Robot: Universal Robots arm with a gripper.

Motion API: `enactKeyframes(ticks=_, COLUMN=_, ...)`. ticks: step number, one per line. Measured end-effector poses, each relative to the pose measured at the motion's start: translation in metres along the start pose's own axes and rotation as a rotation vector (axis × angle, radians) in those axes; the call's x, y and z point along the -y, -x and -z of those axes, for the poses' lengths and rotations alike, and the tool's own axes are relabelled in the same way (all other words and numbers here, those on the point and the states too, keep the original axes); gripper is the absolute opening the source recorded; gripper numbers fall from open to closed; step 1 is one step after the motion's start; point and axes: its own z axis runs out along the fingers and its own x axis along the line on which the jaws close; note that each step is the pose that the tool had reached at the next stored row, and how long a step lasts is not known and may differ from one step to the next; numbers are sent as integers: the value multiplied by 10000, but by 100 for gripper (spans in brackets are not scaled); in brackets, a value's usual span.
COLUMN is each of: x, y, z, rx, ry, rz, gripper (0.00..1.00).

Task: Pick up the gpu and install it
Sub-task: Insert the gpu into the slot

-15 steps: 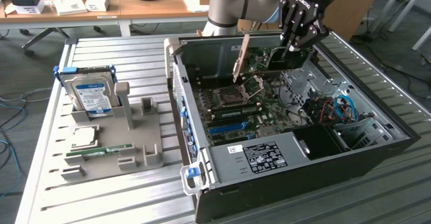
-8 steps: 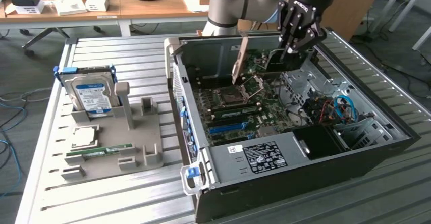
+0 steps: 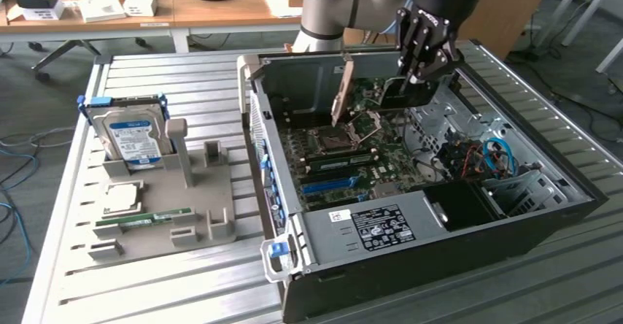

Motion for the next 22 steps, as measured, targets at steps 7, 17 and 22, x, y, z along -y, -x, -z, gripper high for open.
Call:
enactKeyframes(ticks=7, x=0, y=-3, z=-80, rx=-3, ry=1, rz=0, gripper=26)
enactKeyframes(ticks=17, x=-3, y=-6, z=-142, rx=39, ry=-2, rz=1, gripper=26)
enactKeyframes(ticks=22, x=-10, y=-9, z=-208, rx=146, ry=-8, rz=4, gripper=26)
